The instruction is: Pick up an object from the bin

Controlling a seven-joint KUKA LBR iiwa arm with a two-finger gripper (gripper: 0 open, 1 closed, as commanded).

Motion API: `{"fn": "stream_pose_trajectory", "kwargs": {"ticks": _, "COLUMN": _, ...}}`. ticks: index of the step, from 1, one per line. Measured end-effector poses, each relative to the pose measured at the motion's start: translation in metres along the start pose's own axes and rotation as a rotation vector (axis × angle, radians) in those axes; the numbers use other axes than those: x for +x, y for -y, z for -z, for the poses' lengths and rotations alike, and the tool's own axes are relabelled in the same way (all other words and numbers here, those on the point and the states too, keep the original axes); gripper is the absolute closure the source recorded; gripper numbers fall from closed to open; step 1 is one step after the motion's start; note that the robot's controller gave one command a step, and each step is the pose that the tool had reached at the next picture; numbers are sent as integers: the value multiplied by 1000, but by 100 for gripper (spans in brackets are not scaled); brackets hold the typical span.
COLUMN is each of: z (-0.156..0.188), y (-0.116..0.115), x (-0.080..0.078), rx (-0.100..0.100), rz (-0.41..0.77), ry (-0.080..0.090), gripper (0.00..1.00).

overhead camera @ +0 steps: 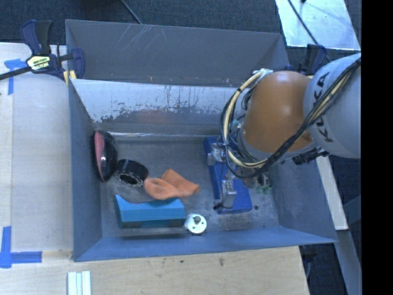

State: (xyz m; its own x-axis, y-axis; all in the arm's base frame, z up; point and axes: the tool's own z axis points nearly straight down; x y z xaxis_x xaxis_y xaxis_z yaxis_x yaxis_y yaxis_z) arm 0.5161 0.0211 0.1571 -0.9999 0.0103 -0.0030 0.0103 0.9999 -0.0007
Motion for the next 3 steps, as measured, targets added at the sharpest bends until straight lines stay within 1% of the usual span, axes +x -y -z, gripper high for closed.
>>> {"fn": "stream_pose_trajectory", "kwargs": {"ticks": 1, "z": -32, "y": -29, "x": -22, "rx": -3, "rz": 137, "ry": 4, "gripper": 0}}
{"fn": "stream_pose_trajectory", "kwargs": {"ticks": 2, "z": -58, "y": -49, "x": -47, "rx": -1, "rz": 339, "ry": 1, "gripper": 100}}
{"fn": "stream_pose_trajectory", "kwargs": {"ticks": 3, "z": -58, "y": -49, "x": -47, "rx": -1, "rz": 340, "ry": 1, "gripper": 0}}
